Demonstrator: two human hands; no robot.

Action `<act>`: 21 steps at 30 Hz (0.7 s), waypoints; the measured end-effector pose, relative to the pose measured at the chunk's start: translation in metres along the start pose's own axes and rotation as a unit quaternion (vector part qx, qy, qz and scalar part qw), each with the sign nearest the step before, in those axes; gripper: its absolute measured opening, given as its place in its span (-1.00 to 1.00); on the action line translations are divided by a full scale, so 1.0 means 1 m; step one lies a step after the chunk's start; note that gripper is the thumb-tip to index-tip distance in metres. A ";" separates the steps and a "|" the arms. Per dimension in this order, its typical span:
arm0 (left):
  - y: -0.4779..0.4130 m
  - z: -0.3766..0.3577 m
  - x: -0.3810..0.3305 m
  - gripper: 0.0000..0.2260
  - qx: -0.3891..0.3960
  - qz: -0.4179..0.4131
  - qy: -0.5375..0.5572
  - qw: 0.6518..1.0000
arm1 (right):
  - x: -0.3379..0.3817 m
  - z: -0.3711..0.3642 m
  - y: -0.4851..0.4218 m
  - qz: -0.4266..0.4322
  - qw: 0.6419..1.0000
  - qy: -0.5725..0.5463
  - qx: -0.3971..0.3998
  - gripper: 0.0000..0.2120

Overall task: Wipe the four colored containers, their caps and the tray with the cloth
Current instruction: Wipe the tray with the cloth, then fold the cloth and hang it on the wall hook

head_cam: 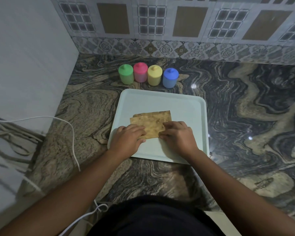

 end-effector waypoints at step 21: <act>-0.007 0.143 -0.016 -0.90 -0.154 0.014 0.040 0.987 | 0.086 0.076 -0.057 0.161 0.973 -0.120 -0.115 -0.83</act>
Point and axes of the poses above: each hand's wrist, its own y-axis away from the middle knuckle, its own z-axis out of the back of the hand, x = y × z, the point moved 10 cm from there along -y, towards the middle knuckle, and after that the axes turned 2 degrees about z, right-handed, at the moved point
